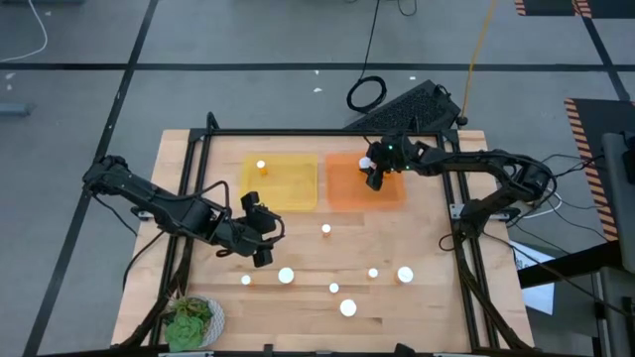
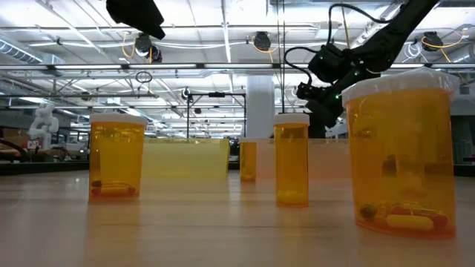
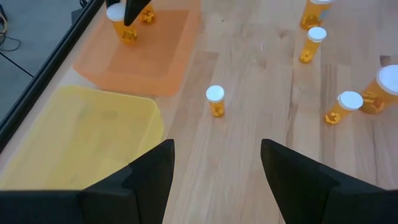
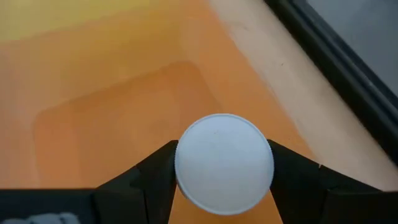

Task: Pick and place medicine bottles into bin by pill shape (circle, oval)
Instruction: Put the big orange pill bottle into the orange bin, then put the small orange pill bottle into the yellow bin

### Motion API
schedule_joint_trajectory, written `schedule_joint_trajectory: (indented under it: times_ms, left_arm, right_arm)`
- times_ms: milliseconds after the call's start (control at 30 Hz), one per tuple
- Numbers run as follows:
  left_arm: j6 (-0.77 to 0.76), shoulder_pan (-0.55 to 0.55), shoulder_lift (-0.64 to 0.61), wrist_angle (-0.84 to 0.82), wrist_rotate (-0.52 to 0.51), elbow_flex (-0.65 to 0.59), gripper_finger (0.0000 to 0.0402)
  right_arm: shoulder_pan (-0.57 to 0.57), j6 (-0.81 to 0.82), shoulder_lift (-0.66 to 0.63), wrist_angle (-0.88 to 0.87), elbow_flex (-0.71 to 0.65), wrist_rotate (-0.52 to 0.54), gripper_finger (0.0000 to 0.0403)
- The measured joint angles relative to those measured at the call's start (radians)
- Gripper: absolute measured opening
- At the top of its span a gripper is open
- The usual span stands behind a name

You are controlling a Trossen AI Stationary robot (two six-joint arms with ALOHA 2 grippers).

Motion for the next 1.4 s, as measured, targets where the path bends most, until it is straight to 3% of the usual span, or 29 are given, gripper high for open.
schedule_joint_trajectory:
  times_ms: [167, 733, 1133, 1400]
  left_arm:
    - [-0.001, 0.0, 0.0, 0.0, 0.0, 0.0, 0.0243]
    - [-0.012, -0.003, 0.0, 0.013, 0.003, 0.0, 0.0243]
    - [-0.012, -0.064, 0.016, 0.089, 0.005, 0.001, 0.0243]
    - [-0.121, -0.116, 0.065, 0.067, 0.041, 0.005, 0.0243]
  right_arm:
    - [0.0, -0.016, 0.045, 0.012, 0.0, -0.022, 0.0218]
    - [0.0, -0.074, 0.018, 0.074, 0.0, -0.017, 0.026]
    - [0.016, -0.082, -0.309, -0.066, 0.0, -0.02, 0.0261]
    - [0.069, -0.08, -0.49, -0.197, 0.0, -0.021, 0.0261]
